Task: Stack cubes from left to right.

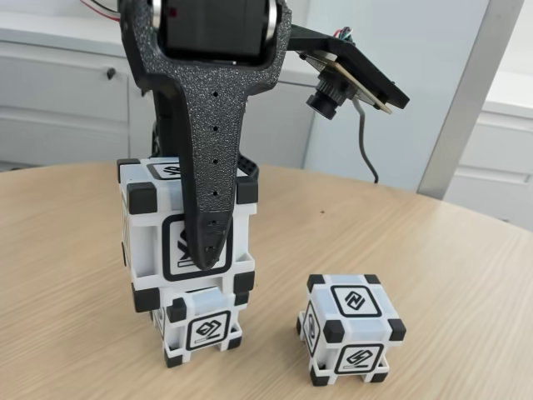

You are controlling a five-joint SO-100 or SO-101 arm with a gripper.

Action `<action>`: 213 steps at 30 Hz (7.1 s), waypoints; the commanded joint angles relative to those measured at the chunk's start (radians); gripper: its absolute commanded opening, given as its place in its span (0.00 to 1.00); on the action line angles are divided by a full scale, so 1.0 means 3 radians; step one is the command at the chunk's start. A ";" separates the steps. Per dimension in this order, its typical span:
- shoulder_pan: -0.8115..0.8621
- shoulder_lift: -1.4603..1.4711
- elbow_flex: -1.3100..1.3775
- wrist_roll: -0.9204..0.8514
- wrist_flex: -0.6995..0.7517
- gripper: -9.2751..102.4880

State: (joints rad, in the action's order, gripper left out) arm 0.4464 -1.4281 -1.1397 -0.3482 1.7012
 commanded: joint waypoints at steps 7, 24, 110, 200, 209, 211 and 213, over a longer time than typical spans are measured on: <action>0.0015 -0.0184 -0.0138 -0.0450 0.0031 0.24; 0.0020 -0.0189 -0.0726 -0.0721 0.0026 0.23; -0.1299 -0.1263 -0.1110 0.1437 -0.0767 0.33; -0.1739 0.0419 -0.1084 0.1375 -0.1018 0.35; -0.1713 -0.0005 -0.1104 0.1345 -0.1023 0.35; -0.1739 -0.0066 -0.1115 0.1365 -0.1018 0.35; -0.1744 -0.0066 -0.1115 0.1370 -0.1023 0.35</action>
State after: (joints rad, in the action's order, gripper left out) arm -0.0721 -1.3959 -1.4803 0.0552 1.3913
